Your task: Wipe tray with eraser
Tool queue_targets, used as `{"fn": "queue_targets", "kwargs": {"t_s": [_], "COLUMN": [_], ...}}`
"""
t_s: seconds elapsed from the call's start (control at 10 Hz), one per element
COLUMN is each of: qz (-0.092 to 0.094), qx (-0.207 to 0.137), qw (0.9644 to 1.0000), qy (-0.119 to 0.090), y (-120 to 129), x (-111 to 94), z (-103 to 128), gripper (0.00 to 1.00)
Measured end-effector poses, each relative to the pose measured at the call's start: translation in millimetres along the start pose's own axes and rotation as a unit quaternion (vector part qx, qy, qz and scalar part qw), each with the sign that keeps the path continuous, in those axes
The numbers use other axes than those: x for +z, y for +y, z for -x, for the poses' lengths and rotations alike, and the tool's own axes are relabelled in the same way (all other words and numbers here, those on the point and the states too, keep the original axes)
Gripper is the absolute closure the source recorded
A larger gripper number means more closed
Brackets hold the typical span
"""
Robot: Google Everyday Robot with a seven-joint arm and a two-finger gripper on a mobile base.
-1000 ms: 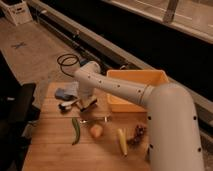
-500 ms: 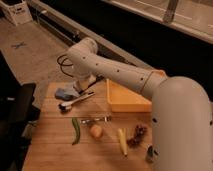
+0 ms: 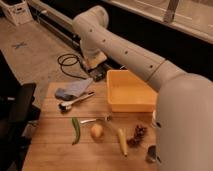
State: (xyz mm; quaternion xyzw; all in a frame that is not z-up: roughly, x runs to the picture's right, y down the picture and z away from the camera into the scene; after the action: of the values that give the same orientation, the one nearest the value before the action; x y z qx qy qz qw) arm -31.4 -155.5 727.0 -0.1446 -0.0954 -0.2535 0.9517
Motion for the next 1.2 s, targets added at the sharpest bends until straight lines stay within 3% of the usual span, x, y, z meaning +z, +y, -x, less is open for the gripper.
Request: {"fn": "queue_targets", "kwargs": {"t_s": [0.3,0.5,0.8,1.2], "qz": [-0.006,-0.002,0.013,0.012], "qx": [0.053,0.083,0.127,0.129], "qw": [0.9986,0.9965,0.9913,0.9910], "qy": [0.003,-0.006,-0.031,-0.034], "y": [28,60,103,104], "x": [-9,7,56,58], "z": [-69,-105,-117,-115], "gripper": [1.00,1.00,1.00,1.00]}}
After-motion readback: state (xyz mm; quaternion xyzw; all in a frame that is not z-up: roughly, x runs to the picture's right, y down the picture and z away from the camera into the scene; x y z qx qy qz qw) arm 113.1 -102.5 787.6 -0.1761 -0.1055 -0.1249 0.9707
